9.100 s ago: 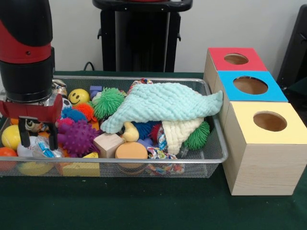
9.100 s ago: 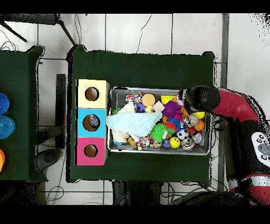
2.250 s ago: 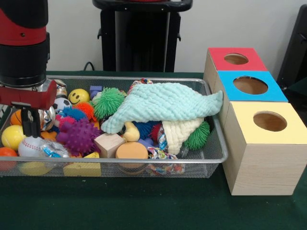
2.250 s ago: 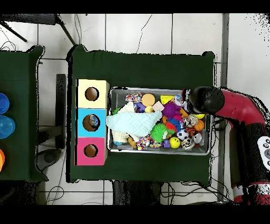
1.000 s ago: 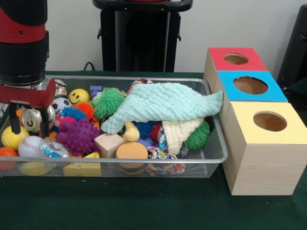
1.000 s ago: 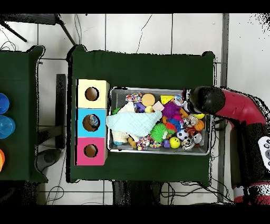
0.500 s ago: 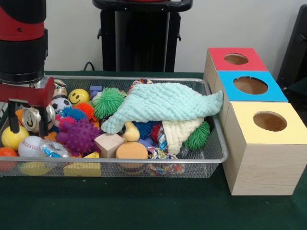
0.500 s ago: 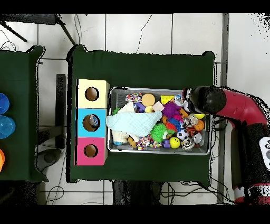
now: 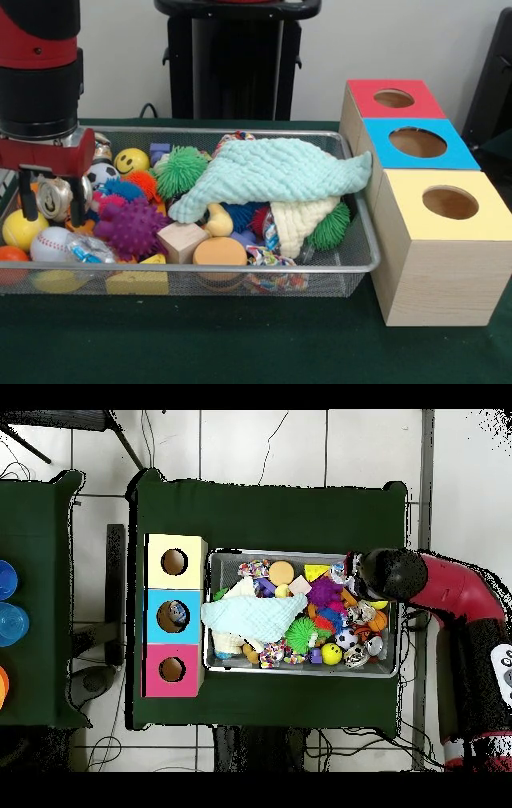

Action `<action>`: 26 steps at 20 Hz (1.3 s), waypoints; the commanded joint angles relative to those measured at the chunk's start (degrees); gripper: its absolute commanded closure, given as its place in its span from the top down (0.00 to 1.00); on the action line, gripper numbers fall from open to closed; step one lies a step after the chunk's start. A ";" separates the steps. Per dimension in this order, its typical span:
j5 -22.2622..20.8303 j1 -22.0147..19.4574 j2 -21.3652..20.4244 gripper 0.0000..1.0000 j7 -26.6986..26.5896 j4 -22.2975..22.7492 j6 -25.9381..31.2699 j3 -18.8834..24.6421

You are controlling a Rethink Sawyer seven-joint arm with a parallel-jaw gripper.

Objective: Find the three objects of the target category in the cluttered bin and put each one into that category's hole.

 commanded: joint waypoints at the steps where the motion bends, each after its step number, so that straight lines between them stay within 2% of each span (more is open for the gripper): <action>1: 2.12 -0.49 -5.45 1.00 -4.15 7.90 9.07 1.71; 7: 4.41 -1.09 -10.92 1.00 -6.06 13.31 10.95 3.60; 13: 4.04 -1.94 -9.27 1.00 -6.43 15.07 5.08 5.54; 23: 2.97 -2.60 -7.62 1.00 -5.46 15.53 0.40 6.66; 26: 2.00 -2.18 -6.98 1.00 -4.27 15.03 -0.59 5.74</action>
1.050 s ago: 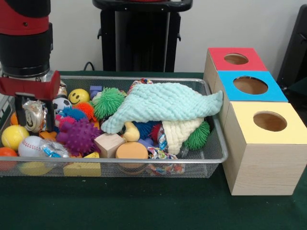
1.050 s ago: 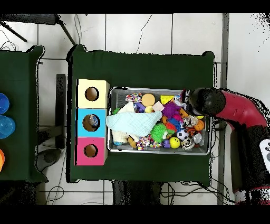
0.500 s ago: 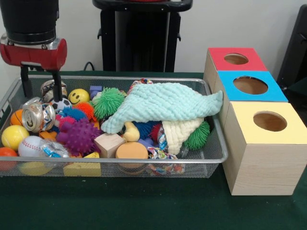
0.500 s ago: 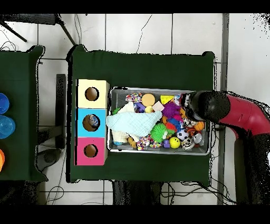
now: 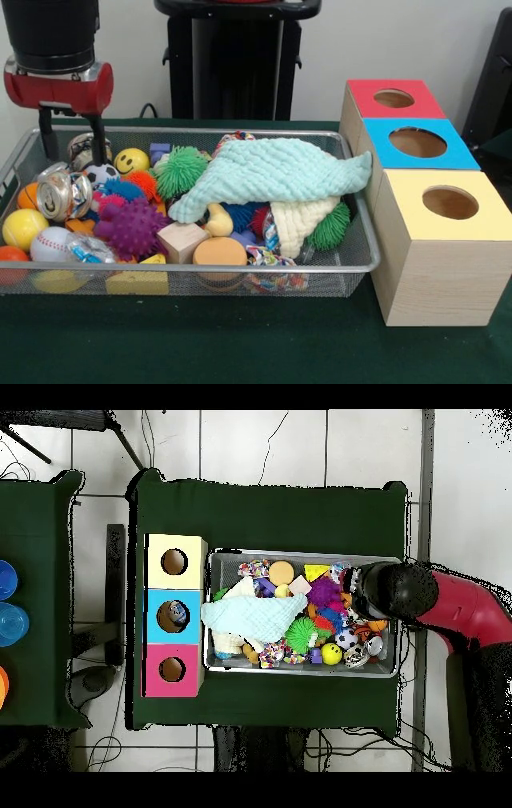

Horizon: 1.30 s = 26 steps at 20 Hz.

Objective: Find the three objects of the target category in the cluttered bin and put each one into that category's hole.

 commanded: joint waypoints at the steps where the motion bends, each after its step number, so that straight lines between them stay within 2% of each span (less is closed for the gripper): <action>1: -1.41 -0.41 1.93 1.00 -3.43 5.10 -4.30 4.42; 2: -1.07 -0.74 1.23 1.00 -2.79 5.92 -4.58 4.22; 6: 4.23 -2.03 -10.26 1.00 -4.73 13.20 5.27 3.98; 8: 4.86 -1.62 -12.26 1.00 -4.51 14.07 6.21 3.55; 13: 3.30 -0.55 -11.25 1.00 -1.88 12.97 4.09 1.44; 18: 2.15 -1.28 -8.04 1.00 -0.59 13.83 -1.43 1.72; 26: 2.53 -1.71 -11.92 1.00 -1.56 16.14 -2.21 2.18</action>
